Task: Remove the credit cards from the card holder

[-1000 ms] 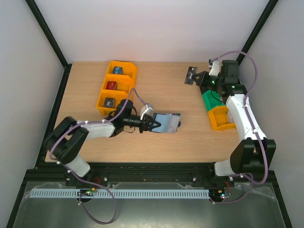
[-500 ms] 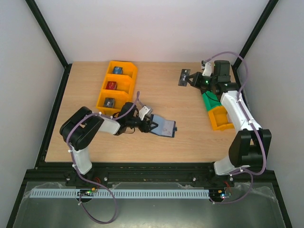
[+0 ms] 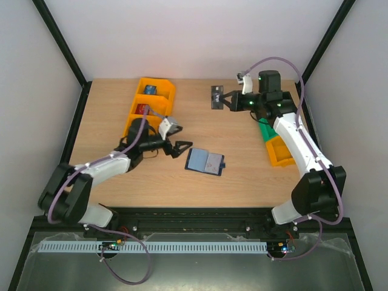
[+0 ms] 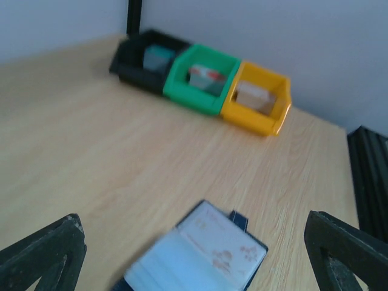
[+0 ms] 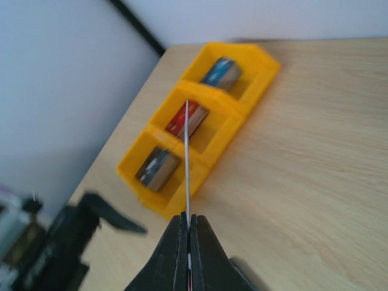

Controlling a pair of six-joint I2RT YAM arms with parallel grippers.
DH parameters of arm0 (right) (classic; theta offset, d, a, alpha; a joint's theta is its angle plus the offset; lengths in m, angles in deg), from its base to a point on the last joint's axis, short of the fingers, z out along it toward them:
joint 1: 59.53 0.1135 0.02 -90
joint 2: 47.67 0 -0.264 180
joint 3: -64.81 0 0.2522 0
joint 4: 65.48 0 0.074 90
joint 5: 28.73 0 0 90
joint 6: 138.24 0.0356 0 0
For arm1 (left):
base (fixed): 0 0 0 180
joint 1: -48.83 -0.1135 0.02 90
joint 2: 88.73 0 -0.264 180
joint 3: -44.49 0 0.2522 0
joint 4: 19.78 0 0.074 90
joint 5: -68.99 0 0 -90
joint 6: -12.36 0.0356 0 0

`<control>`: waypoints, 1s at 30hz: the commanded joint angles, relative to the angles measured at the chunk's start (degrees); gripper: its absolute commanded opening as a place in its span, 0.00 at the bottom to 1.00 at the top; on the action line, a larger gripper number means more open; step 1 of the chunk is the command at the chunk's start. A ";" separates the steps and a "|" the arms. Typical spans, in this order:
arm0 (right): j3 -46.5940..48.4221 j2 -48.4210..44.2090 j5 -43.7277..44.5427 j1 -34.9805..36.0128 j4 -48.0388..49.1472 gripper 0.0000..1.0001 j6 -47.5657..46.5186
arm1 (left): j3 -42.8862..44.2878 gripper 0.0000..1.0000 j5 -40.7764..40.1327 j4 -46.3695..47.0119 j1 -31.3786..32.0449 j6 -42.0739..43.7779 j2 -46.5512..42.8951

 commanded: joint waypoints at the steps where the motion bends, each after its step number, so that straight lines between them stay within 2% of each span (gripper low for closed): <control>1: 0.87 -5.37 -6.39 4.83 -4.50 0.02 -13.57 | 1.74 0.99 13.61 -2.94 -7.16 1.93 -7.37; 5: -0.45 -8.27 -9.45 9.25 -6.11 0.01 -20.74 | 7.49 1.00 19.97 -15.30 -12.28 8.17 -14.28; 7: -2.64 -9.39 -12.02 10.28 0.10 0.02 -15.02 | 9.05 0.98 20.32 -21.55 -12.84 12.48 -17.12; 9: -7.47 -10.58 -13.56 11.38 12.71 0.02 -4.74 | 8.47 0.96 17.95 -22.69 -12.87 11.76 -20.85; 11: -9.35 -11.33 -12.16 13.34 20.06 0.02 -1.50 | 5.95 0.96 13.65 -18.86 -12.82 7.44 -25.50; 13: -9.07 -10.58 -6.26 14.79 23.29 0.01 2.81 | 4.39 0.99 8.03 -16.57 -12.82 4.15 -29.86; 18: -7.38 -1.90 2.23 17.61 36.71 0.02 27.78 | 4.81 0.99 -14.32 -21.19 -13.75 -8.73 -35.26; 20: -4.65 3.10 6.11 20.88 36.03 0.02 32.22 | 4.75 1.00 -24.53 -24.76 -15.37 -14.16 -36.33; 23: 0.83 12.32 9.56 25.20 32.61 0.02 36.00 | 3.64 0.99 -33.62 -28.40 -20.69 -19.99 -36.88; 26: 5.09 19.69 12.41 27.60 30.27 0.02 40.96 | 4.47 1.00 -38.20 -34.73 -24.49 -21.48 -34.58; 30: 10.45 28.52 14.20 29.88 28.44 0.02 44.92 | 3.82 0.99 -38.73 -40.59 -28.49 -23.79 -31.36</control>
